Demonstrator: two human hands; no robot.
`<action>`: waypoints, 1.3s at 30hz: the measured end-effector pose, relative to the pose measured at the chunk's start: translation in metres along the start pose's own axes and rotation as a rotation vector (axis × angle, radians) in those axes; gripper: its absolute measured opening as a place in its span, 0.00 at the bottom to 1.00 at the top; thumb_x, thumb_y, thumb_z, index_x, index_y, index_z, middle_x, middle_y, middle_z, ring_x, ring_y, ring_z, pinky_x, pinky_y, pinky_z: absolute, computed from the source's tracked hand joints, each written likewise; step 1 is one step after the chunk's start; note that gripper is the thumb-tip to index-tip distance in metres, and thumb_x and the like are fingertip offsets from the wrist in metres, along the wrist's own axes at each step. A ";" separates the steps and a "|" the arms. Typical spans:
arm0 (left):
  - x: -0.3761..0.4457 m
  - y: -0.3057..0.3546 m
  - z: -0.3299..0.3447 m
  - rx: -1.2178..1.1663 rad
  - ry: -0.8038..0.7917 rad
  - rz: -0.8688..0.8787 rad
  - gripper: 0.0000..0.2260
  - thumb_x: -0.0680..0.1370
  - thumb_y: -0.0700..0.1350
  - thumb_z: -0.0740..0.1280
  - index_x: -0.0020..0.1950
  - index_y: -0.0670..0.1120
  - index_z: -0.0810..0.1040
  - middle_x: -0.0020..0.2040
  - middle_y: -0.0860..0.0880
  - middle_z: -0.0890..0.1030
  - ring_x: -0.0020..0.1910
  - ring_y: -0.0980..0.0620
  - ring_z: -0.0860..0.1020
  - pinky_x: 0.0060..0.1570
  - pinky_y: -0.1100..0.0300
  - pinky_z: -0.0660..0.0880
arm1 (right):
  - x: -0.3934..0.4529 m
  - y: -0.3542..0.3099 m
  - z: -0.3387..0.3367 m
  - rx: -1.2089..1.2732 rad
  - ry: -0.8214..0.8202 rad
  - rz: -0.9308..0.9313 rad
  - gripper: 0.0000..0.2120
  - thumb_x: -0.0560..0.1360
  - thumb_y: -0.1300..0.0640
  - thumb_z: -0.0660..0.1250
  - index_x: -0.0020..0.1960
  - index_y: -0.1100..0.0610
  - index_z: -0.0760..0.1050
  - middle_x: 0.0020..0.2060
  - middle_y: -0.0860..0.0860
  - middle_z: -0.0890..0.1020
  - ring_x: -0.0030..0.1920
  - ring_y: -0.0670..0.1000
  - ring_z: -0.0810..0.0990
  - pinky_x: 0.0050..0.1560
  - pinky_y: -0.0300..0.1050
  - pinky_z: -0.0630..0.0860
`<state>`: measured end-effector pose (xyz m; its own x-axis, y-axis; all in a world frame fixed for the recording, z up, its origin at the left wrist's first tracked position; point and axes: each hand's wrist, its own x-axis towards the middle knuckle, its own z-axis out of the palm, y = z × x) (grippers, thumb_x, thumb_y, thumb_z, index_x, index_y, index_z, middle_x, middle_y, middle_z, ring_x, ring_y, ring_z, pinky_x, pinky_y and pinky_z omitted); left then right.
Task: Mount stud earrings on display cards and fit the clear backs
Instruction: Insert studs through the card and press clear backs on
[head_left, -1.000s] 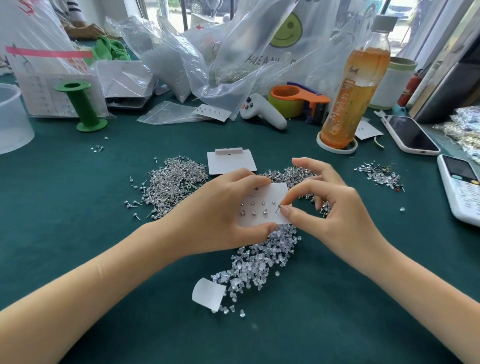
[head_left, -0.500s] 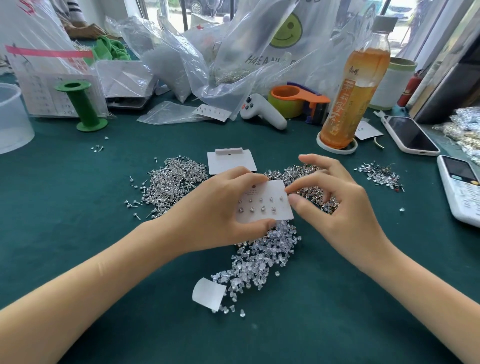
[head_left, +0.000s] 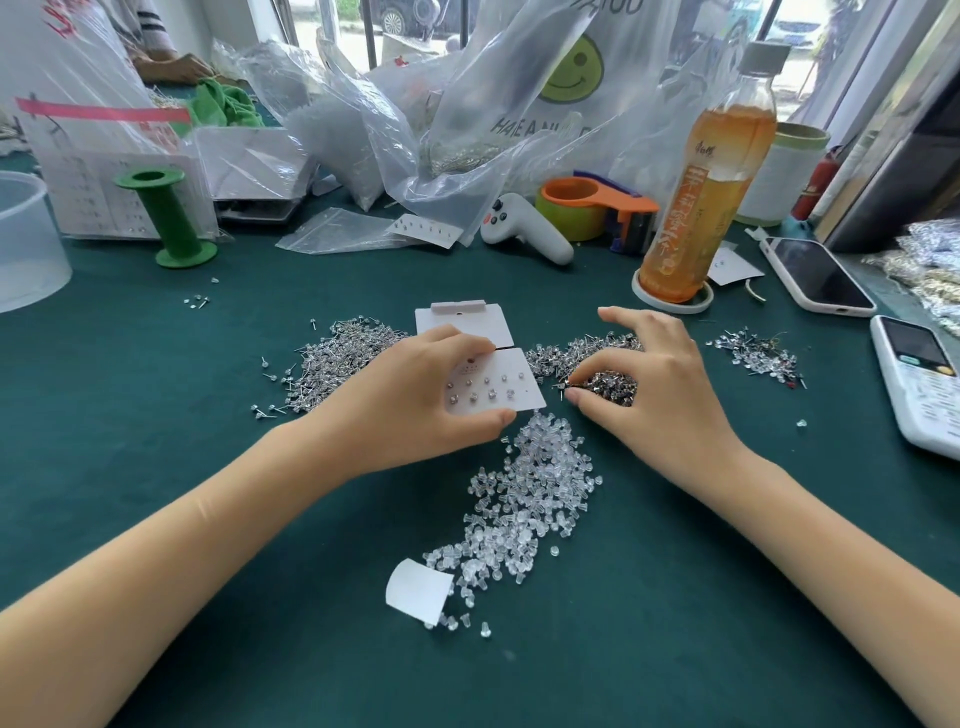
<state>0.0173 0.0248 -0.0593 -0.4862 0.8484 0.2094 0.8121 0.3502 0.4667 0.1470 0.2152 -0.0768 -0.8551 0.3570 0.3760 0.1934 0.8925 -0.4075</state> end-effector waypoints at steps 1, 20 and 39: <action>0.000 0.000 0.000 0.005 -0.003 -0.002 0.29 0.70 0.61 0.68 0.67 0.49 0.72 0.58 0.55 0.75 0.54 0.55 0.74 0.57 0.59 0.70 | 0.001 0.000 0.001 -0.011 0.002 -0.013 0.04 0.69 0.54 0.76 0.43 0.52 0.83 0.66 0.54 0.73 0.68 0.55 0.65 0.68 0.48 0.58; -0.001 0.003 -0.001 0.036 -0.065 -0.021 0.32 0.69 0.65 0.65 0.69 0.51 0.70 0.59 0.57 0.74 0.55 0.55 0.73 0.58 0.57 0.70 | -0.006 -0.001 -0.001 -0.034 0.074 -0.140 0.04 0.69 0.60 0.76 0.39 0.55 0.81 0.59 0.52 0.80 0.64 0.57 0.71 0.59 0.45 0.60; -0.005 0.012 0.000 -0.035 -0.089 0.120 0.29 0.71 0.61 0.69 0.68 0.50 0.71 0.54 0.60 0.72 0.48 0.63 0.71 0.48 0.77 0.65 | -0.025 -0.017 -0.009 -0.050 0.284 -0.512 0.04 0.71 0.61 0.72 0.38 0.59 0.80 0.40 0.47 0.84 0.46 0.55 0.78 0.49 0.49 0.68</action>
<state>0.0294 0.0250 -0.0545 -0.3548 0.9156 0.1893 0.8503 0.2318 0.4725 0.1691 0.1933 -0.0718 -0.6842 -0.0689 0.7260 -0.1819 0.9802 -0.0785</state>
